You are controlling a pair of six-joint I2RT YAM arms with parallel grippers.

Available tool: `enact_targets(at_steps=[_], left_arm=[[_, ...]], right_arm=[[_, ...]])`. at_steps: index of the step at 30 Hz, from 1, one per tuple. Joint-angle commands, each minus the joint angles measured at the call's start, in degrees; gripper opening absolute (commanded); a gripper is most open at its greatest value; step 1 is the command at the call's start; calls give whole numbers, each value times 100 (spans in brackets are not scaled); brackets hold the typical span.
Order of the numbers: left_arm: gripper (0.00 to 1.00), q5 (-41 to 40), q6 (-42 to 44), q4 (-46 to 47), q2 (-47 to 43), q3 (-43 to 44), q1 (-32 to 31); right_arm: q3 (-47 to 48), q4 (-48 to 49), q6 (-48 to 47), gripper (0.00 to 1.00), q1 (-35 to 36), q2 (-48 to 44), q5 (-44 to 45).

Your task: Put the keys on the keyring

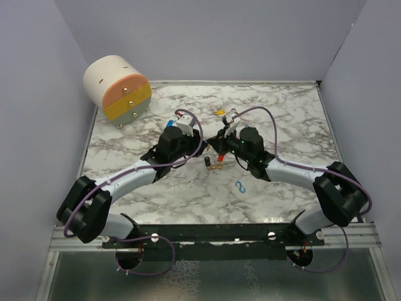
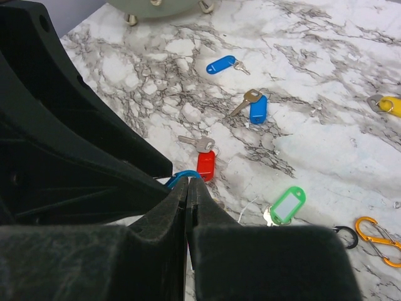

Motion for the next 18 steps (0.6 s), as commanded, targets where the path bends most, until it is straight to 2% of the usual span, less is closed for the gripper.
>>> enact_targets(at_steps=[1,6,12,16,18], left_arm=[[37,84,65,53,18,199,-19],[50,5,59,44,2,182,-18],[54,-230,26,-12,-75,151,-22],[61,-840,-85,-230,-221,120,-20],[67,-1218,-129,-414,-328,100,-17]], right_arm=[[-66,134,-90,1,-55,-162,157],[-89,139,-90,1,-81,-198,149],[-115,133,-96,1,-131,-211,164],[-128,63,-86,1,-183,-237,319],[-111,-50,-18,1,-252,-242,517]])
